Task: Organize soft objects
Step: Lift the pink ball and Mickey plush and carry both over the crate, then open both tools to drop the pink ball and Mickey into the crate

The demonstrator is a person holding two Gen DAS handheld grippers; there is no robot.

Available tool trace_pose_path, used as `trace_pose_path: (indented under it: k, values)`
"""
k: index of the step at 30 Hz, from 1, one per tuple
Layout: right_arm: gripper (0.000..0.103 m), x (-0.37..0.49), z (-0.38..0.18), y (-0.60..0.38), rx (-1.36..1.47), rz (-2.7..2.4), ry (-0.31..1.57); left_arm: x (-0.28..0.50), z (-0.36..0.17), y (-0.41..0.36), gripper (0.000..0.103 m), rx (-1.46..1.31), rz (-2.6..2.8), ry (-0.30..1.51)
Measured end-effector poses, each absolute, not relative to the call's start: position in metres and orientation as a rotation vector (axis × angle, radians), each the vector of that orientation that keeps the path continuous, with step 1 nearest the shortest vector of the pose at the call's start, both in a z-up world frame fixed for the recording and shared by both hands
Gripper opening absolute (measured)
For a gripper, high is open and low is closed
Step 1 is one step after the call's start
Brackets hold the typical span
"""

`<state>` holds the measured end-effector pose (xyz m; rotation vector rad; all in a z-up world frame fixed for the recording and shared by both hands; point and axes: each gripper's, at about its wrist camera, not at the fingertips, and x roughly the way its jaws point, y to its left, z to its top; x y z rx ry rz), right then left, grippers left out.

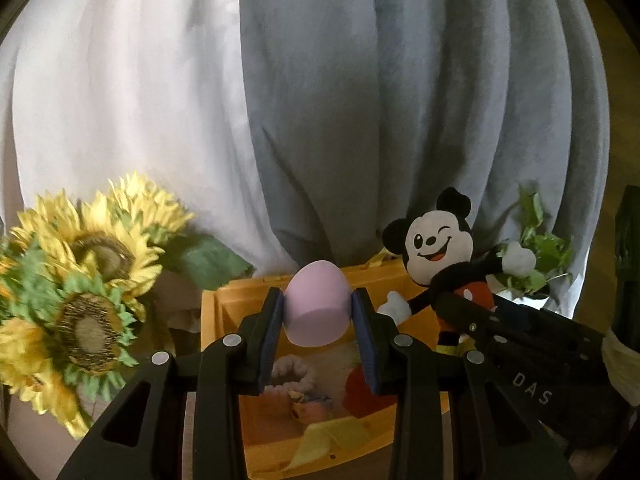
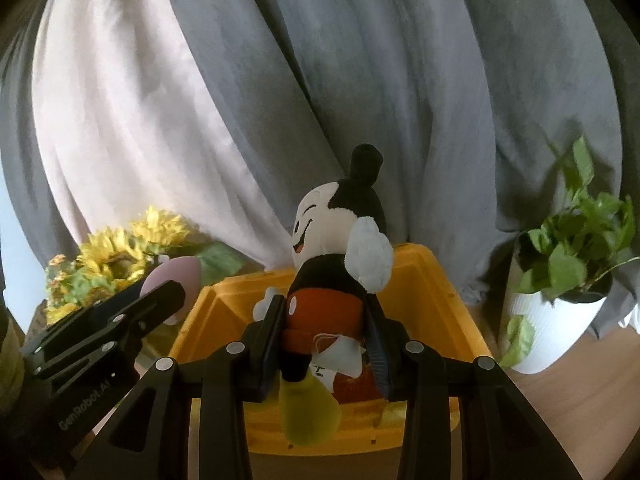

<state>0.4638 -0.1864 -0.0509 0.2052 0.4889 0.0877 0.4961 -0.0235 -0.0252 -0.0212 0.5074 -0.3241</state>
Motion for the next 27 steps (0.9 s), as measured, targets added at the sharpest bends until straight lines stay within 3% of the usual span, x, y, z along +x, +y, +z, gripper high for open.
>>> trace_pose_path:
  k: [13, 14, 17, 18, 19, 21, 27]
  values:
    - [0.04, 0.517, -0.104, -0.19, 0.267, 0.063, 0.616, 0.546, -0.079, -0.032, 0.036, -0.005, -0.338, 0.638]
    - [0.04, 0.52, -0.106, -0.19, 0.262, 0.056, 0.622, 0.549, -0.082, -0.033, 0.037, -0.005, -0.34, 0.646]
    - [0.042, 0.527, -0.112, -0.191, 0.26, 0.05, 0.646, 0.55, -0.088, -0.033, 0.053, -0.014, -0.349, 0.655]
    - [0.046, 0.528, -0.112, -0.191, 0.245, 0.042, 0.65, 0.549, -0.088, -0.032, 0.056, -0.02, -0.348, 0.652]
    - [0.058, 0.529, -0.113, -0.191, 0.24, 0.034, 0.649, 0.55, -0.087, -0.03, 0.057, -0.025, -0.344, 0.649]
    - [0.065, 0.528, -0.11, -0.192, 0.232, 0.007, 0.636, 0.547, -0.086, -0.027, 0.061, -0.029, -0.335, 0.642]
    - [0.066, 0.516, -0.097, -0.2, 0.205, -0.026, 0.584, 0.533, -0.076, -0.027, 0.064, -0.023, -0.318, 0.619]
